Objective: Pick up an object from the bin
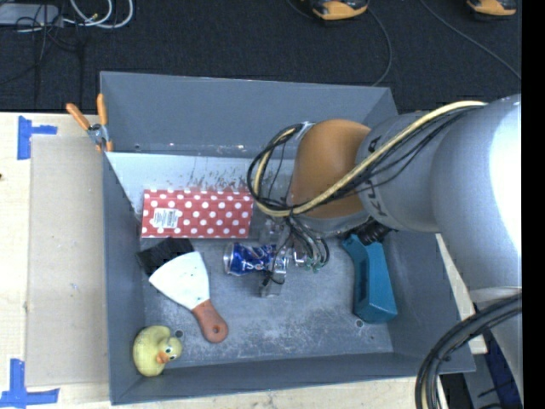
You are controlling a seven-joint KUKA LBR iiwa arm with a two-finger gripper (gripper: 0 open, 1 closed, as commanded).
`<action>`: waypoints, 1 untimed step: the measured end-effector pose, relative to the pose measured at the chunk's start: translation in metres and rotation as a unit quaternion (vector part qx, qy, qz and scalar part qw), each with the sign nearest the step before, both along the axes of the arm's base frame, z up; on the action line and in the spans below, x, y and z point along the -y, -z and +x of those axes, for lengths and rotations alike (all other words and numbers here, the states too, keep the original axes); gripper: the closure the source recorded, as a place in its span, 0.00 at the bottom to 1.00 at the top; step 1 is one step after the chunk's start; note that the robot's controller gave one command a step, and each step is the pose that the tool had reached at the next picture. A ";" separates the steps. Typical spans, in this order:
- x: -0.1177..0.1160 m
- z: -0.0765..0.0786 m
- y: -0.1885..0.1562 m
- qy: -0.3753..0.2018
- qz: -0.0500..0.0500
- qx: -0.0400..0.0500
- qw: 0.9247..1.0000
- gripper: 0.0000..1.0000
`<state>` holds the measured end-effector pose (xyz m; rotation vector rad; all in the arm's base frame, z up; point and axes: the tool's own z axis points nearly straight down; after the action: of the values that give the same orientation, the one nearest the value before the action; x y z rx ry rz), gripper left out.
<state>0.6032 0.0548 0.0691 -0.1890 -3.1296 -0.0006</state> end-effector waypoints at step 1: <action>0.013 0.015 -0.001 -0.029 0.001 0.003 1.000 1.00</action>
Offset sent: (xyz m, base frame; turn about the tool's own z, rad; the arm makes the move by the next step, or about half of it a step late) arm 0.0000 0.0000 0.0000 0.0000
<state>0.6186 0.0414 0.0699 -0.0995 -3.1404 -0.0045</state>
